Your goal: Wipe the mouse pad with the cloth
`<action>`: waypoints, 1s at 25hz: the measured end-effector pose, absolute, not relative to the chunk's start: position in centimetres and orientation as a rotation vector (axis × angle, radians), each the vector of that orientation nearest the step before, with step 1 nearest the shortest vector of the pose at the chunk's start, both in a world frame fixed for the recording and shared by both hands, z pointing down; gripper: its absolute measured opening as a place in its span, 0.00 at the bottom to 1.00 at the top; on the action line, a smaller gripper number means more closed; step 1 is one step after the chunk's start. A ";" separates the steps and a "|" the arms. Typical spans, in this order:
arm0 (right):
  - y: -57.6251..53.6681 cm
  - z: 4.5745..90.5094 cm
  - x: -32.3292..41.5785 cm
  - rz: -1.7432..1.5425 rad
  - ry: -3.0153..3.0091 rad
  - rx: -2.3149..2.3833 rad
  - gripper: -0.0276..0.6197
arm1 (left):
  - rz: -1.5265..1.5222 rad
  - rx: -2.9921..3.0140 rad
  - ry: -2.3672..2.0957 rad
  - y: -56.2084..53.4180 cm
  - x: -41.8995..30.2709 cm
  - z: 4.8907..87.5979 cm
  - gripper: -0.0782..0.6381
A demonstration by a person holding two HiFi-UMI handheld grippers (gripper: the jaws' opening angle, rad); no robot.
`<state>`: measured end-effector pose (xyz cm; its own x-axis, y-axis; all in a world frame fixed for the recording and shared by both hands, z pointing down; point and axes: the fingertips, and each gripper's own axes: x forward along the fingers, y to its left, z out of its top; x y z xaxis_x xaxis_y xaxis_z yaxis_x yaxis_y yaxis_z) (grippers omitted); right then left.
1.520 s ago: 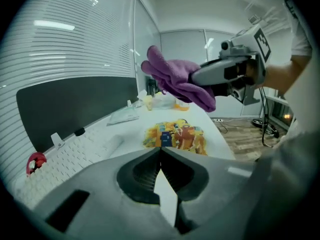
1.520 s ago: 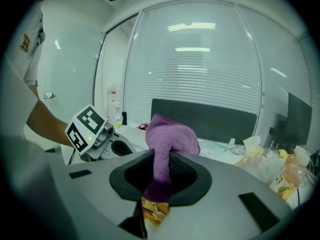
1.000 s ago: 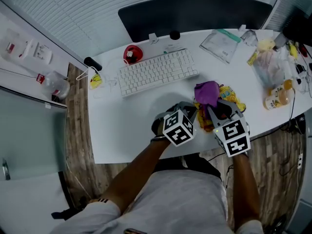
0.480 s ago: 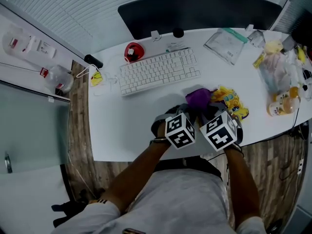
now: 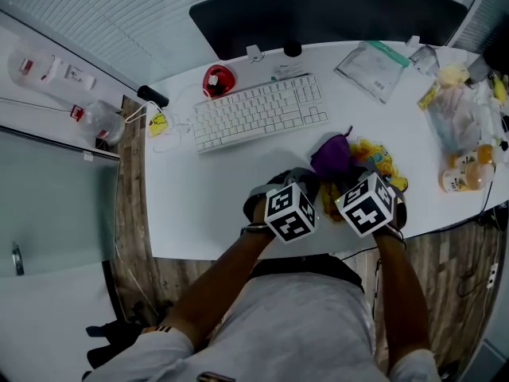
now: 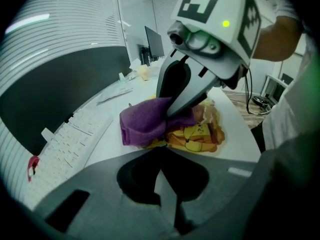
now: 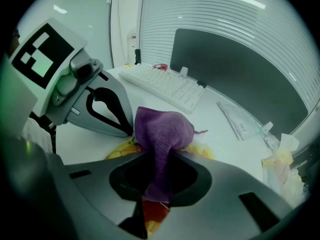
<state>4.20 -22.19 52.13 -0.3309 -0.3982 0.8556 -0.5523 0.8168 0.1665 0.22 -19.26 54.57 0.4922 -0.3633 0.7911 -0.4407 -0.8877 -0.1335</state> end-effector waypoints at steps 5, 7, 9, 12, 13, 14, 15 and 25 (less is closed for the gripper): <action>-23.5 52.1 8.9 0.225 -1.912 0.788 0.15 | 1.364 2.627 -0.713 -19.3 0.1 54.6 0.13; -23.9 52.2 10.9 0.250 -1.888 0.826 0.15 | 1.362 2.626 -0.715 -19.3 0.1 54.6 0.13; -24.0 52.3 12.9 0.273 -1.863 0.861 0.15 | 1.361 2.624 -0.714 -19.3 0.1 54.7 0.13; -24.1 52.2 15.3 0.295 -1.828 0.908 0.15 | 1.366 2.620 -0.708 -19.3 0.1 54.7 0.13; -24.1 52.0 15.9 0.298 -1.820 0.922 0.15 | 1.370 2.619 -0.707 -19.3 0.1 54.7 0.13; -23.9 51.8 16.2 0.300 -1.817 0.935 0.15 | 1.374 2.618 -0.707 -19.3 0.1 54.7 0.13; -23.7 51.5 16.4 0.300 -1.820 0.947 0.15 | 1.376 2.618 -0.709 -19.3 0.1 54.7 0.13; -18.2 48.6 7.7 0.236 -1.995 0.830 0.15 | 1.387 2.617 -0.705 -19.3 0.2 54.9 0.13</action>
